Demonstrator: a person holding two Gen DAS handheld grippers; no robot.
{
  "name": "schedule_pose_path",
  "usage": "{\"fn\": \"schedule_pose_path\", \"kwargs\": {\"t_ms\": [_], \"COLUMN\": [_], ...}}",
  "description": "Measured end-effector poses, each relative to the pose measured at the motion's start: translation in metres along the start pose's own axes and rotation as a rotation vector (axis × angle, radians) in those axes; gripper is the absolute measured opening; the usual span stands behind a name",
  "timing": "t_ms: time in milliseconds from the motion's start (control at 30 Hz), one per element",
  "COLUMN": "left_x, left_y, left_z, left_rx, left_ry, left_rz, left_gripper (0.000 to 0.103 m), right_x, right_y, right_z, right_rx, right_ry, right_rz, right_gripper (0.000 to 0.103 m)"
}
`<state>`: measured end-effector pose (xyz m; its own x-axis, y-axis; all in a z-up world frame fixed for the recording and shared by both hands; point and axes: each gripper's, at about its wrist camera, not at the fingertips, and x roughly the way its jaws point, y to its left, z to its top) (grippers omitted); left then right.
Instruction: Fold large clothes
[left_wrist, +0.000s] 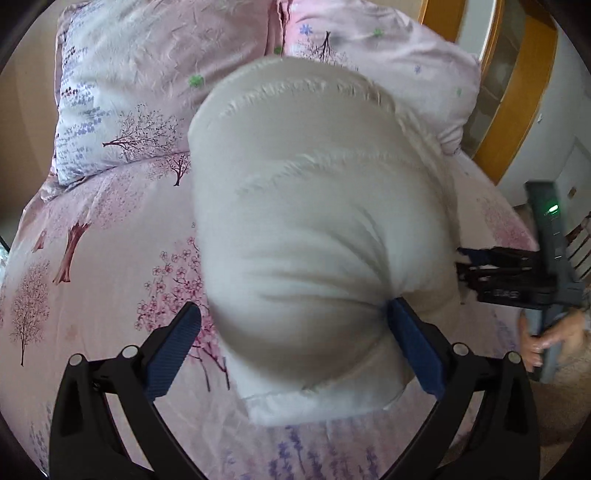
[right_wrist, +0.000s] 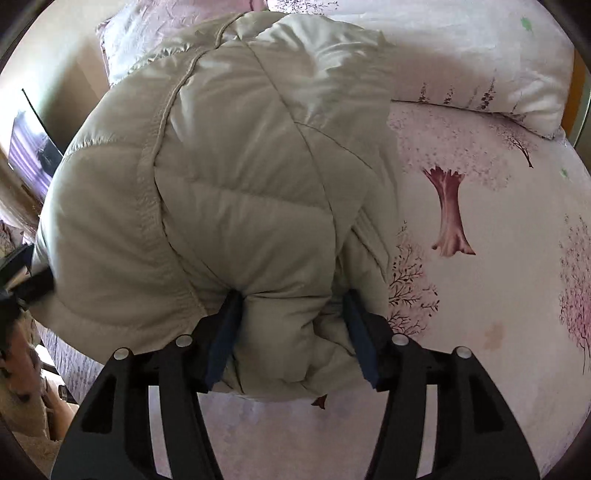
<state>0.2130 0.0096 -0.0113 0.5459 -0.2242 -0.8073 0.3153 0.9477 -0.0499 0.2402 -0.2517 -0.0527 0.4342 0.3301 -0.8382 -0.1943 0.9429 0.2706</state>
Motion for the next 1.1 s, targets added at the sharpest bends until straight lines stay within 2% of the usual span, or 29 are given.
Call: {"fn": "schedule_pose_path", "kwargs": {"t_ms": [167,300,400,567,600,700,800,900,1000,1100], "left_x": [0.004,0.009,0.0,-0.016,-0.019,-0.031,-0.044,-0.055,-0.065,-0.071], "left_y": [-0.011,-0.004,-0.006,-0.008,-0.008,-0.005,-0.01,-0.018,-0.024,-0.028], "left_z": [-0.004,-0.005,-0.01,-0.019,-0.021,-0.029,-0.041,-0.054,-0.069,-0.08], "left_rx": [0.012,-0.014,-0.011,-0.014,-0.024,-0.048,-0.038,-0.027,-0.026,-0.034], "left_ry": [-0.033,-0.044,-0.093,-0.131,-0.138,-0.171,-0.198,-0.184,-0.176,-0.171], "left_rz": [0.066,0.06,0.067,0.07,0.062,0.046,0.058,0.08,0.105,0.139], "left_gripper": [0.101,0.101,0.101,0.101,0.101,0.101,0.101,0.101,0.101,0.101], "right_x": [0.0,0.0,-0.01,-0.041,-0.048,-0.073,-0.098,-0.113,-0.119,-0.113], "right_y": [0.0,0.002,0.006,0.003,0.003,0.009,0.015,0.024,0.03,0.037], "right_z": [0.001,-0.002,-0.008,-0.018,-0.021,-0.031,-0.04,-0.05,-0.063,-0.073], "right_rx": [0.0,0.018,0.016,0.087,0.102,0.116,0.105,0.086,0.085,0.093], "right_ry": [-0.008,-0.018,-0.051,-0.124,-0.142,-0.212,-0.309,-0.372,-0.397,-0.355], "right_rz": [-0.021,-0.025,-0.05,-0.046,-0.047,-0.11,-0.24,-0.301,-0.281,-0.216], "right_gripper": [0.058,0.059,0.06,0.072,0.077,0.098,0.102,0.102,0.102,0.102]}}
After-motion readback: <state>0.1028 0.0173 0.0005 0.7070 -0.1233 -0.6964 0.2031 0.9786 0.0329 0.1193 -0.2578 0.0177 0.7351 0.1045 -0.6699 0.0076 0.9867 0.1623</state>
